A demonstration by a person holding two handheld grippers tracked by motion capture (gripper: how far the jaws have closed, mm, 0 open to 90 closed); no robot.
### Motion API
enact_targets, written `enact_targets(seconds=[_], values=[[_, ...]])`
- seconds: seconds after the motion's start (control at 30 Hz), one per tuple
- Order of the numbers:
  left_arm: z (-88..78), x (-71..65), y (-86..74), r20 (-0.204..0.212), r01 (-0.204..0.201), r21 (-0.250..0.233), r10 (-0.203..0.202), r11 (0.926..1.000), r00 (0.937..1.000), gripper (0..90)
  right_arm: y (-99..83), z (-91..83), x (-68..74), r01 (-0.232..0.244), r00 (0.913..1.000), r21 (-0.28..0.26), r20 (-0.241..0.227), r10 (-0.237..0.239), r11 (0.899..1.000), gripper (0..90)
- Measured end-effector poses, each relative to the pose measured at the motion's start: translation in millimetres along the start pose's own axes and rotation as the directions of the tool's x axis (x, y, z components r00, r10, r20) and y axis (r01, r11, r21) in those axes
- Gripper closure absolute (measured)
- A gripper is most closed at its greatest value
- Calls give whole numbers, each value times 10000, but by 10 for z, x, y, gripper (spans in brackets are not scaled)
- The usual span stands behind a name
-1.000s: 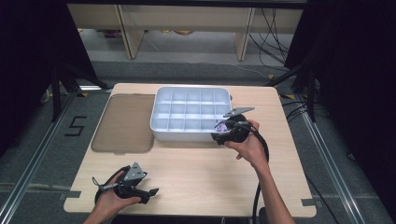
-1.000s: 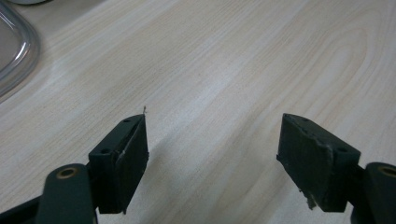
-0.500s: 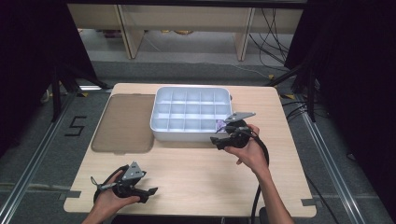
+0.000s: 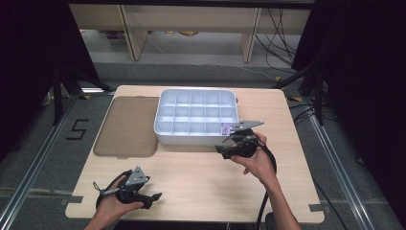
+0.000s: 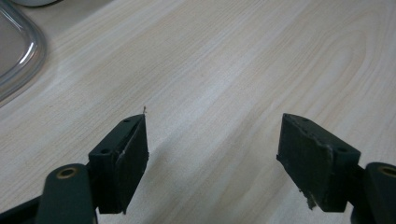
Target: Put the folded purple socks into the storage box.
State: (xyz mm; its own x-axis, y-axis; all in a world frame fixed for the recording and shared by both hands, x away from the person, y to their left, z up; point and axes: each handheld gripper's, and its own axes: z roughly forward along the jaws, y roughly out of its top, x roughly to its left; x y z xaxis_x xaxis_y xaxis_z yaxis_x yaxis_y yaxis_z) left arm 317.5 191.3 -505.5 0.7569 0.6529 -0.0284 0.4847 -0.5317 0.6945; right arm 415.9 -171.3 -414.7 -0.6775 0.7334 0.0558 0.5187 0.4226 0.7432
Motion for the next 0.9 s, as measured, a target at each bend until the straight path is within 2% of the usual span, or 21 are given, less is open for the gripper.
enact_targets(seconds=[0.1,0.13,0.17,0.2,0.27,0.3,0.37,0.4,0.43,0.53,0.6,0.63,0.73,0.87,0.9], values=[[1,0,-2,-24,11,11,-10,10000,10000,239,-15,1,22,37,9999,-142,-108,-39,9999,260],[2,0,-2,-17,17,10,-17,10000,10000,240,-17,-5,45,-149,9997,-52,-186,148,9999,258],[-1,-2,-2,-30,-93,16,93,10000,10000,239,-27,4,41,42,9999,-146,-139,-44,9999,252],[2,-7,-2,20,-108,0,108,9999,9999,239,-29,-6,63,-91,9996,-52,-257,90,9999,246],[1,-11,1,78,-203,44,203,9998,9998,239,-40,11,61,136,9997,-238,-178,-140,9996,234],[12,-27,-4,120,48,-23,-47,10000,9999,239,-39,4,72,70,9997,-101,-236,-72,9999,219],[4,-15,1,25,-231,17,231,9997,9997,240,-50,8,90,119,9997,-141,-202,-122,9998,211],[3,-15,1,24,-220,17,220,9998,9998,240,-53,3,92,124,9996,-155,-259,-128,9998,210],[8,-23,-3,23,-25,14,25,10000,10000,240,-62,4,104,34,9994,-251,-348,-42,9997,209],[10,-22,-5,52,-4,13,4,10000,10000,239,-98,22,126,27,9987,-179,-515,-36,9998,205],[11,-25,-6,152,9,-3,-9,10000,9999,240,-131,50,134,127,9987,-252,-493,-139,9996,203],[6,-18,-2,98,-182,-11,182,9998,9998,240,-138,43,143,92,9986,-41,-520,-94,9999,200],[4,-20,-2,137,-207,31,207,9998,9997,239,-181,60,150,124,9988,-224,-480,-135,9997,201],[11,-27,-4,77,-156,30,156,9999,9998,240,-239,73,164,18,9985,-88,-551,-23,10000,202],[9,-27,-2,177,-219,33,218,9998,9996,240,-255,86,167,92,9986,-128,-511,-98,9999,199]])
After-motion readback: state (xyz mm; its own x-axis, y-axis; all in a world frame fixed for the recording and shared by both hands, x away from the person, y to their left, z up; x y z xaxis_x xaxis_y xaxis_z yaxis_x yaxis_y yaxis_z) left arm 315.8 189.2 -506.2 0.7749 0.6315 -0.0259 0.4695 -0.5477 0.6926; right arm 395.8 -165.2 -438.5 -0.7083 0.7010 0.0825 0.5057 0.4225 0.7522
